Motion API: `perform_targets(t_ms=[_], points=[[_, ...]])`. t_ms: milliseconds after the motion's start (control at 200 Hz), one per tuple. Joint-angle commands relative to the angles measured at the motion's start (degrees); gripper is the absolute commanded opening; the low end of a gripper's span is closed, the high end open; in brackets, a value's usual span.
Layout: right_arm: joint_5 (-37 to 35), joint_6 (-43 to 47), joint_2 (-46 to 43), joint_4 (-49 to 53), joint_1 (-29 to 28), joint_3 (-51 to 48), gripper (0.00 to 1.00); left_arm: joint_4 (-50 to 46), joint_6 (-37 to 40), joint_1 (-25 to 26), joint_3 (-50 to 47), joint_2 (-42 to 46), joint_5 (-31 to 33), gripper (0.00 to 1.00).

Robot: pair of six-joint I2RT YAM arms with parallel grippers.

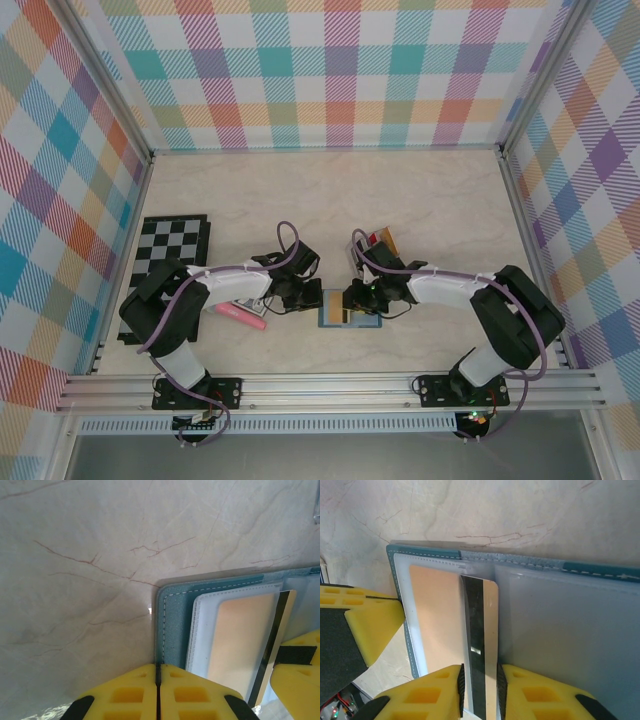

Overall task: Put the credit cards into the card holder
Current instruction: Insert the credit card into the card slot.

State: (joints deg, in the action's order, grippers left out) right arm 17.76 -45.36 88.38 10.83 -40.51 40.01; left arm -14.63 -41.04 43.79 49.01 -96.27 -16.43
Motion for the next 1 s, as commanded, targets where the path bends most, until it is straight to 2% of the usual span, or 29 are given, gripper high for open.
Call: perform_targets(t_ms=[0, 140, 385, 630, 855, 995], points=[[-0.07, 0.76, 1.68, 1.06, -0.23, 1.72, 0.19, 0.93, 0.61, 1.83, -0.85, -3.66, -0.82, 0.07], [2.28, 1.0, 2.92, -0.94, -0.53, 2.43, 0.11, 1.0, 0.61, 1.91, -0.76, -3.53, -0.89, 0.07], [3.25, 1.34, 4.26, -0.92, -1.5, 4.49, 0.16, 1.12, 0.69, 1.92, -0.77, -3.68, -0.93, 0.07], [-9.39, 1.51, -0.66, 12.12, -1.42, 4.84, 0.21, -0.8, 0.61, 1.92, -1.22, -3.56, 1.89, 0.05], [-14.39, 0.36, 1.61, 17.33, -1.24, 2.75, 0.2, -0.83, 0.61, 1.91, -1.76, -4.02, 1.89, 0.04], [-18.06, -0.37, 0.15, 20.46, -1.28, 3.21, 0.2, -0.81, 0.81, 1.94, -2.13, -3.31, 2.63, 0.04]])
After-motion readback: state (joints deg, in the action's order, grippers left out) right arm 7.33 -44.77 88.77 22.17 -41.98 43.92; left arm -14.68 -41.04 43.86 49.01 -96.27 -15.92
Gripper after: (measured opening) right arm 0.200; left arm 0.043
